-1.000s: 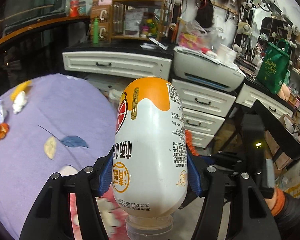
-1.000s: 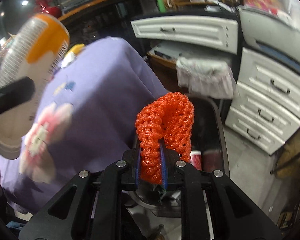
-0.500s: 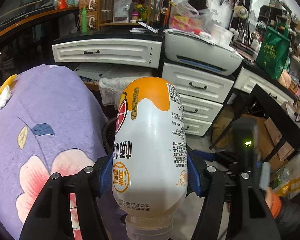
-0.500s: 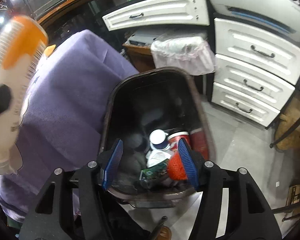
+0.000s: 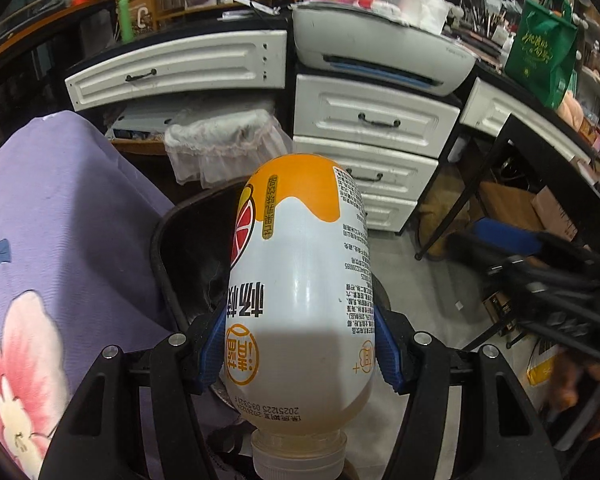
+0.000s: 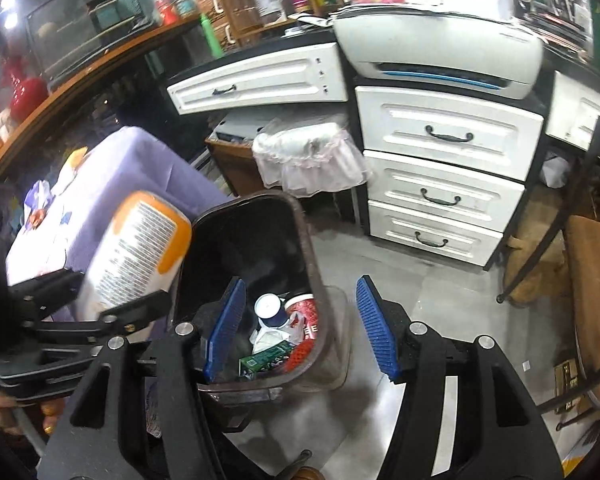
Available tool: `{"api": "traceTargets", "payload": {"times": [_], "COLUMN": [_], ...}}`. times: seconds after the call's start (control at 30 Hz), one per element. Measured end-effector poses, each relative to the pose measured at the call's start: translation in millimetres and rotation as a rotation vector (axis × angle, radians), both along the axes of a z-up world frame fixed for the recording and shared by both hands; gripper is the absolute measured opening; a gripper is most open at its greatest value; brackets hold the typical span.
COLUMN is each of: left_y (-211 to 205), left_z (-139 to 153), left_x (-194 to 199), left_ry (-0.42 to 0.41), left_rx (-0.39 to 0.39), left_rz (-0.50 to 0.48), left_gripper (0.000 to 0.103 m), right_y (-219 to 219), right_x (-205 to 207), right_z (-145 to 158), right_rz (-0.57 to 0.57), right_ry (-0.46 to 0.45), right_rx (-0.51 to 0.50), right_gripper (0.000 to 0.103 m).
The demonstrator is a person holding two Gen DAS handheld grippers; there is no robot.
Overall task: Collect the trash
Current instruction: 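Carry bottle and orange net over the bin and open both tools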
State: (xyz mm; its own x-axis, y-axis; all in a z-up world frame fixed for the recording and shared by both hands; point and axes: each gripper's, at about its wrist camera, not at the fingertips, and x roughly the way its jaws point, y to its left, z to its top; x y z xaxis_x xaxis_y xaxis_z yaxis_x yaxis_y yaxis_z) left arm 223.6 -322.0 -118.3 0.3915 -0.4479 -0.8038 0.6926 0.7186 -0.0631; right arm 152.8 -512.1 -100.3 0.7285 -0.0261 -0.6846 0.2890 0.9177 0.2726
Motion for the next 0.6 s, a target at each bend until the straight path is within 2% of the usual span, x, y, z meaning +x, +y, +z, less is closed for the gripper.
{"api": "traceTargets", "payload": {"times": [0.2,0.33,0.43,0.6], "left_y": [-9.8,-17.1,-18.4,-13.3], "left_z": [-13.4,-17.5,-19.5,-12.8], "left_x": [4.8,3.7,7.3,2.7], "left_ry": [0.045,0.02,0.031,0.027], "left_rx": [0.018,0.052,0.068,0.04], "left_rz": [-0.006,-0.017,-0.004,-0.018], "left_gripper": [0.061,0.062,0.078,0.086], "right_y": [-5.0,-6.5,-6.2,-7.0], "right_x": [-8.7,-10.5,-10.5,-10.3], "right_z": [1.3,2.5,4.7,8.4], "right_rz": [-0.016,-0.017,-0.016,-0.022], "right_ry": [-0.006,-0.009,-0.01,-0.017], "right_rx": [0.006,0.006,0.003,0.002], "right_gripper": [0.058,0.058,0.058,0.058]}}
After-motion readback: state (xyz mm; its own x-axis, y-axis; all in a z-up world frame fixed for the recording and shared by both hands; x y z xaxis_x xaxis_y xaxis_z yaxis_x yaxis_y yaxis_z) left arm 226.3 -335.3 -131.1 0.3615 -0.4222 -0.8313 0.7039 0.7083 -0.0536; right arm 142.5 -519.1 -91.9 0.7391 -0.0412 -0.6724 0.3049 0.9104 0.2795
